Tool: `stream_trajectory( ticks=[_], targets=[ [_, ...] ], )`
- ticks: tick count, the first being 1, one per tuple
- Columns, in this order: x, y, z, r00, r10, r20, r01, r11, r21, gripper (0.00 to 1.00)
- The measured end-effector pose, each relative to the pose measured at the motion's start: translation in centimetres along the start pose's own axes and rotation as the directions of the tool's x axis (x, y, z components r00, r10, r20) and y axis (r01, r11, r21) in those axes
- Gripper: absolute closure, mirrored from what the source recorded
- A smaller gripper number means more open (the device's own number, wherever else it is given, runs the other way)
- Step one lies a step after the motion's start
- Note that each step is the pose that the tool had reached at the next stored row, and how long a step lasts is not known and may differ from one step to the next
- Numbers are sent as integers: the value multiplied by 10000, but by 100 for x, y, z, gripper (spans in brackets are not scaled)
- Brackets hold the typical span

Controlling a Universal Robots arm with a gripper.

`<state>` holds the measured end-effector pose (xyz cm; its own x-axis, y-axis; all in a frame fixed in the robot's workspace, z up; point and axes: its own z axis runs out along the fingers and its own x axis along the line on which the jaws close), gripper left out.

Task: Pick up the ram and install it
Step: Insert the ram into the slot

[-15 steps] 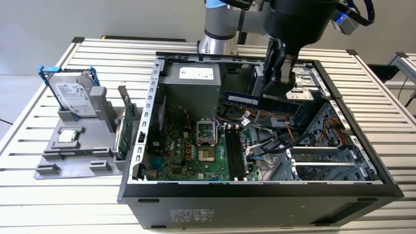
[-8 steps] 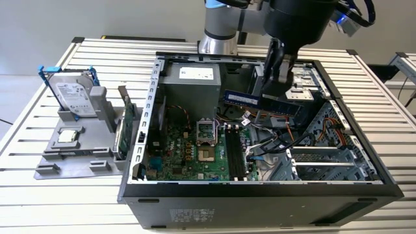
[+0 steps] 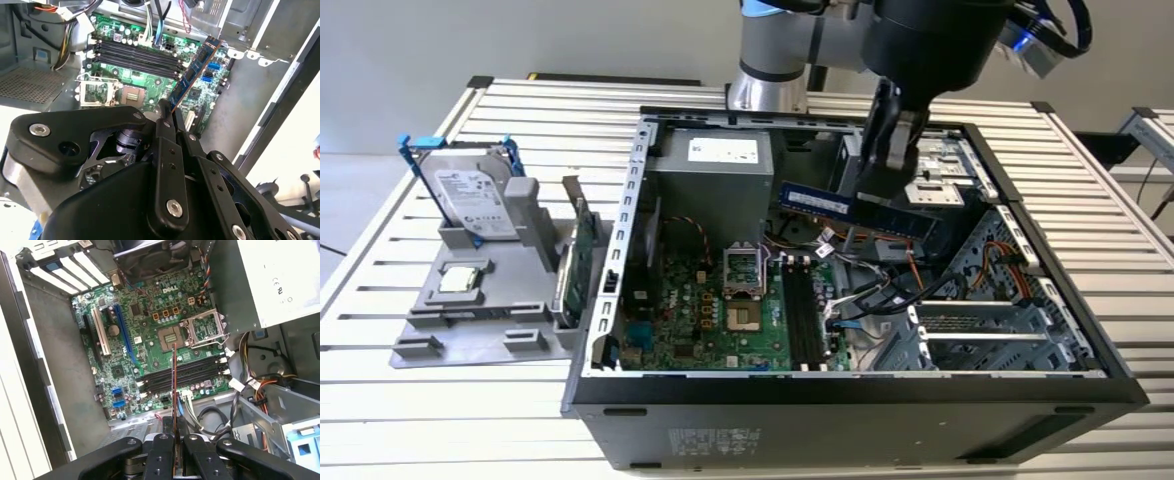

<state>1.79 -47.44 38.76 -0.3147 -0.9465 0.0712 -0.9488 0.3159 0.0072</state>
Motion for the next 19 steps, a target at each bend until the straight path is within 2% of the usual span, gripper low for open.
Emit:
stream_trajectory(
  ticks=[9,19],
  targets=[
    [0,0,0,9989,469,2,-469,9989,-34,100],
    [0,0,0,9952,976,3,-976,9952,-70,100]
  ],
)
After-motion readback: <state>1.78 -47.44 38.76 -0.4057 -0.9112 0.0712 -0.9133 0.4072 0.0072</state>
